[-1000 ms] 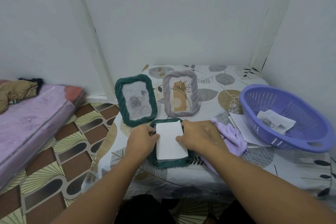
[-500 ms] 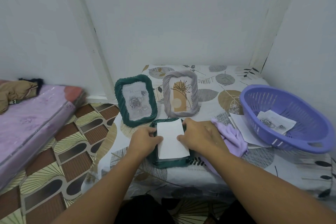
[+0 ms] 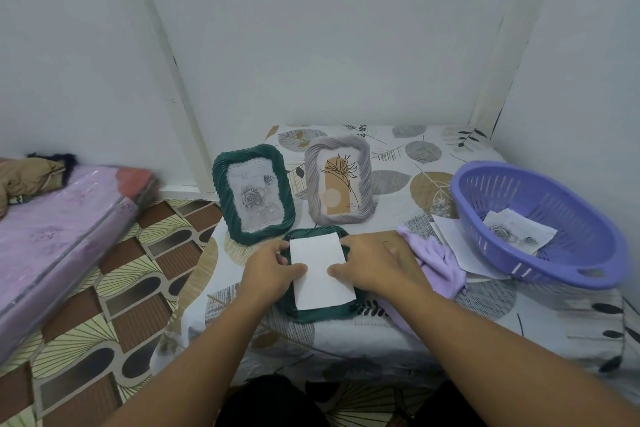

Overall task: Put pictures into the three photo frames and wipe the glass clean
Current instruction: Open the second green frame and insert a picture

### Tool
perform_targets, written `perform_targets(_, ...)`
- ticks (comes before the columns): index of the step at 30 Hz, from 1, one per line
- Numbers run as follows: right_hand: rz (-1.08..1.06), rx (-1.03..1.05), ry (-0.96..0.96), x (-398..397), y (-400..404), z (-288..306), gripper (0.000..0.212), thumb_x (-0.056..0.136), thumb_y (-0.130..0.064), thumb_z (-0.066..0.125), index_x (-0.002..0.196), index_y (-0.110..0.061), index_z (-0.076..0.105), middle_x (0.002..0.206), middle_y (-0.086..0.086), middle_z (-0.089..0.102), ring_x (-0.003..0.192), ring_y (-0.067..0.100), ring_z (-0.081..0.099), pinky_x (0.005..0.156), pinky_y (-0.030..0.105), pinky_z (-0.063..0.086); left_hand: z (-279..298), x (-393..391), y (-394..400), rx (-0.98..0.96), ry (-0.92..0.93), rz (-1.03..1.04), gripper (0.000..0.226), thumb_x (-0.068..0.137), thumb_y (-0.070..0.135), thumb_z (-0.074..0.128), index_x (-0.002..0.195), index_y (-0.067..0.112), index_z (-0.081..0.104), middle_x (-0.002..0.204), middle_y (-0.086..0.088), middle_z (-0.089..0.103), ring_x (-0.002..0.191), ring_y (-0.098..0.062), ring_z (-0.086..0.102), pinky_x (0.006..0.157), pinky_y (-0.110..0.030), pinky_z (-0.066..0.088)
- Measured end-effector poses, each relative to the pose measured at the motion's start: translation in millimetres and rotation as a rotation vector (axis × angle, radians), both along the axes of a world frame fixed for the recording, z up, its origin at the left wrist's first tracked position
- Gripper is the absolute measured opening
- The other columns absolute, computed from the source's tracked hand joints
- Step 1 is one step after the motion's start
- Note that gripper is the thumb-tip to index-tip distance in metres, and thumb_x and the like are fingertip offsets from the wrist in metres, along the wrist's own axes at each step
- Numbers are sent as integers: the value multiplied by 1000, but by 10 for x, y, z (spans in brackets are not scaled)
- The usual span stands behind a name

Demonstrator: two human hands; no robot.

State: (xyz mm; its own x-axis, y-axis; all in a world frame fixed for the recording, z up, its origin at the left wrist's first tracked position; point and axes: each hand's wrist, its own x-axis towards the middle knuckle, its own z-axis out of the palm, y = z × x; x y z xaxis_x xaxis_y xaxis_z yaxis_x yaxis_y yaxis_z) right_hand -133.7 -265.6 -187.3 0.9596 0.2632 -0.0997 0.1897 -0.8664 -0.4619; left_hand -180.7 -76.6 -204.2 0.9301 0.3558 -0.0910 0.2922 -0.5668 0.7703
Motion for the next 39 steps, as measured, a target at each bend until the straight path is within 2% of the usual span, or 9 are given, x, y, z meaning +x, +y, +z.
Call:
perform_targets(2, 3, -32, -19, -4, -20, -18, 27, 79, -49, 69, 85, -23, 67, 72, -8, 59, 82, 19, 58, 85, 37, 42, -2, -2, -6, 21, 4, -6, 58, 83, 29, 80, 135, 23, 58, 87, 1, 62, 79, -16, 60, 62, -28, 43)
perform_targets(7, -9, -8, 10, -8, -11, -60, 32, 78, -53, 65, 96, -28, 72, 93, -9, 68, 95, 19, 61, 91, 43, 44, 53, -16, -49, 125, 7, -37, 51, 85, 33, 77, 132, 19, 65, 86, 6, 60, 85, -17, 60, 68, -28, 41)
perform_targets(10, -12, 21, 26, 8, -15, -77, 33, 76, -53, 66, 96, -28, 73, 87, -8, 69, 91, 19, 63, 92, 43, 45, 89, -19, -99, 165, 1, -20, 33, 85, 33, 75, 113, 17, 72, 80, 2, 64, 77, -15, 60, 62, -30, 43)
perform_targets(15, -22, -26, 25, 26, -17, -80, 35, 78, -54, 65, 96, -26, 74, 88, -7, 69, 93, 18, 63, 92, 41, 44, 93, -20, -139, 133, -13, 10, 13, 83, 27, 77, 85, 23, 65, 82, -9, 70, 81, -24, 65, 73, -39, 52)
perform_targets(21, -60, 45, 76, 43, -9, -94, 31, 79, -50, 67, 94, -23, 73, 87, -7, 71, 95, 19, 62, 81, 40, 30, 70, 11, -130, -52, -18, 83, 19, 83, 20, 78, 100, 22, 70, 81, 1, 65, 79, -18, 62, 74, -34, 52)
perform_targets(25, -85, 72, 89, 49, -6, -100, 32, 77, -49, 67, 96, -25, 74, 84, -7, 71, 92, 17, 63, 80, 39, 31, 77, 46, -141, -134, -25, 115, 23, 85, 14, 75, 107, 17, 73, 87, 5, 67, 83, -17, 63, 77, -33, 52)
perform_targets(29, -104, 63, 95, 65, 2, -110, 33, 74, -49, 67, 94, -24, 73, 83, -6, 71, 90, 18, 64, 85, 38, 40, 90, 81, -170, -119, -18, 103, 30, 86, 13, 73, 115, 18, 73, 95, 3, 69, 89, -18, 65, 85, -35, 55)
perform_targets(34, -136, 118, 112, 45, -7, -81, 32, 75, -46, 70, 97, -24, 73, 82, -5, 73, 86, 14, 65, 73, 34, 35, 56, 89, -173, -84, -25, 68, 32, 89, 10, 68, 119, 19, 73, 89, 4, 67, 88, -20, 64, 85, -36, 54)
perform_targets(39, -162, 166, 128, 58, -4, -87, 38, 70, -44, 74, 101, -22, 71, 80, -6, 72, 85, 16, 67, 91, 43, 52, 56, 83, -143, -126, 13, 48, 34, 90, 10, 67, 122, 21, 72, 90, 3, 69, 92, -23, 65, 90, -42, 55)
